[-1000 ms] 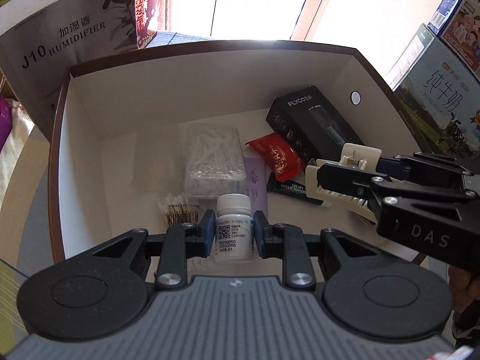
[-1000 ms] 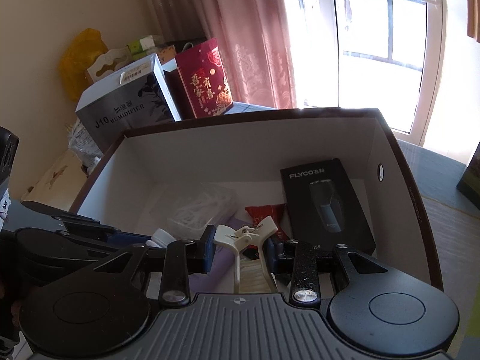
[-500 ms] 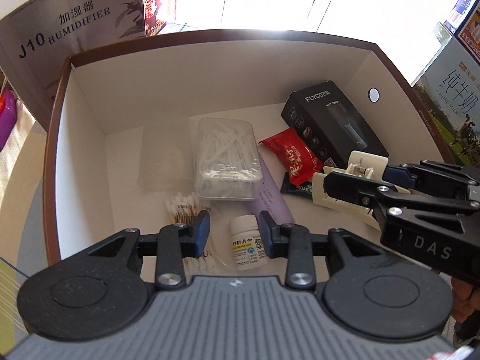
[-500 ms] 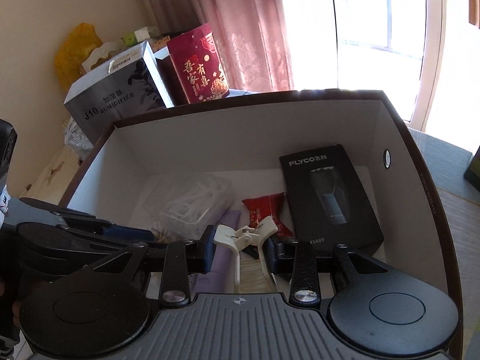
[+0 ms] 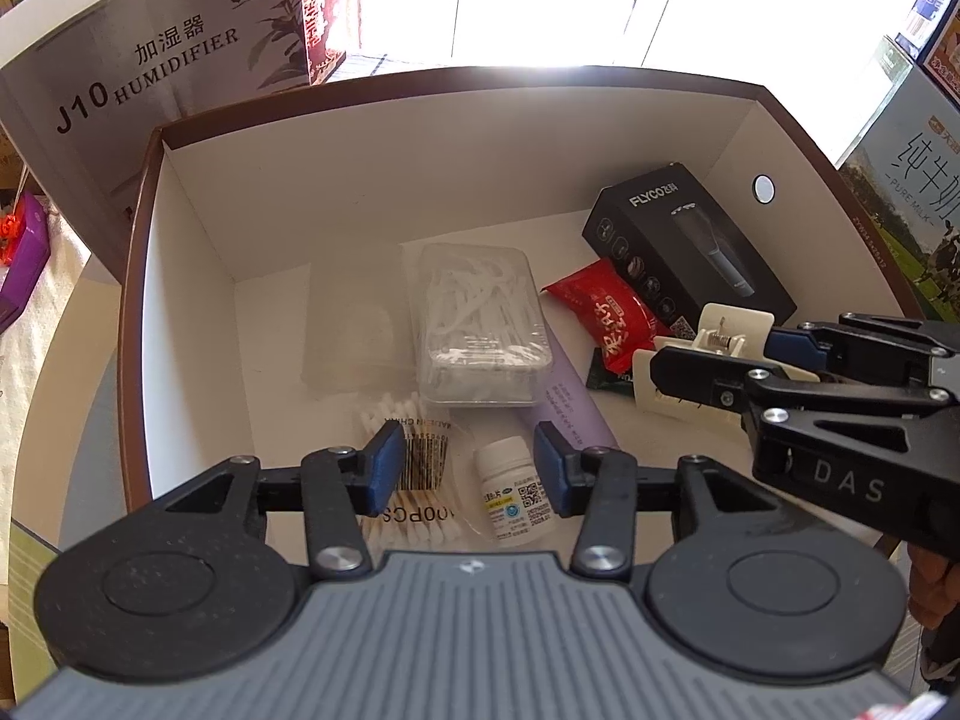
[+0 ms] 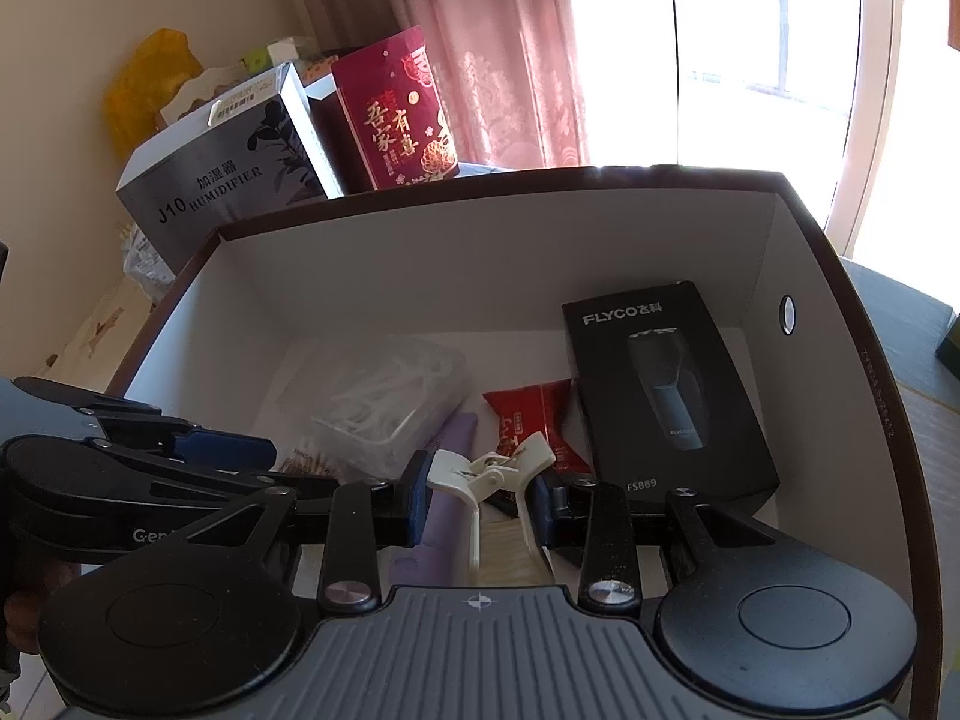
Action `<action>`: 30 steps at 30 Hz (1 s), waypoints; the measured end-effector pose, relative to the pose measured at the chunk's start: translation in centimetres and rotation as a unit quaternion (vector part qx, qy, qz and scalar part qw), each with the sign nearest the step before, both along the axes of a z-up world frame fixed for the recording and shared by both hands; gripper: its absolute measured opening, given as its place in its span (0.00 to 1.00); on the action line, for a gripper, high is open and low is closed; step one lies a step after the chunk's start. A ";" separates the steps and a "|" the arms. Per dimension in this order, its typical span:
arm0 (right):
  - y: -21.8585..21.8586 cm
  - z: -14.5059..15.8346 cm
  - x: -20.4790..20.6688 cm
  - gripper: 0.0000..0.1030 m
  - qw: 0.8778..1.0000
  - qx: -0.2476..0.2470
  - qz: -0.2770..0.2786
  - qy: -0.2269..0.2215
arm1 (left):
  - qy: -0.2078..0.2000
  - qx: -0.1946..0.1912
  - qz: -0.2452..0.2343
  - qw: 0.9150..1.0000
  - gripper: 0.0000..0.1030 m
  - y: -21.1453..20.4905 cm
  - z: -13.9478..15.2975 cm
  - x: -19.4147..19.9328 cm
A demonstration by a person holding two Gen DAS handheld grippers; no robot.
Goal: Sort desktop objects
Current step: 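Release the pill bottle with the left tool while the right tool releases the clip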
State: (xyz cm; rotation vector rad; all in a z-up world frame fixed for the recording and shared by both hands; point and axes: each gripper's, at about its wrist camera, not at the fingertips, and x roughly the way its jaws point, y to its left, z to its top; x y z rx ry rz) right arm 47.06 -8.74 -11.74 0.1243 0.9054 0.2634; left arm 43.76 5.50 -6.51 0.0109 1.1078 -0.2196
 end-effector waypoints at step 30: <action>-3.7 5.3 -7.2 0.98 0.998 0.034 -0.021 -0.057 | -0.059 -0.021 0.014 0.998 0.83 1.2 5.0 -6.1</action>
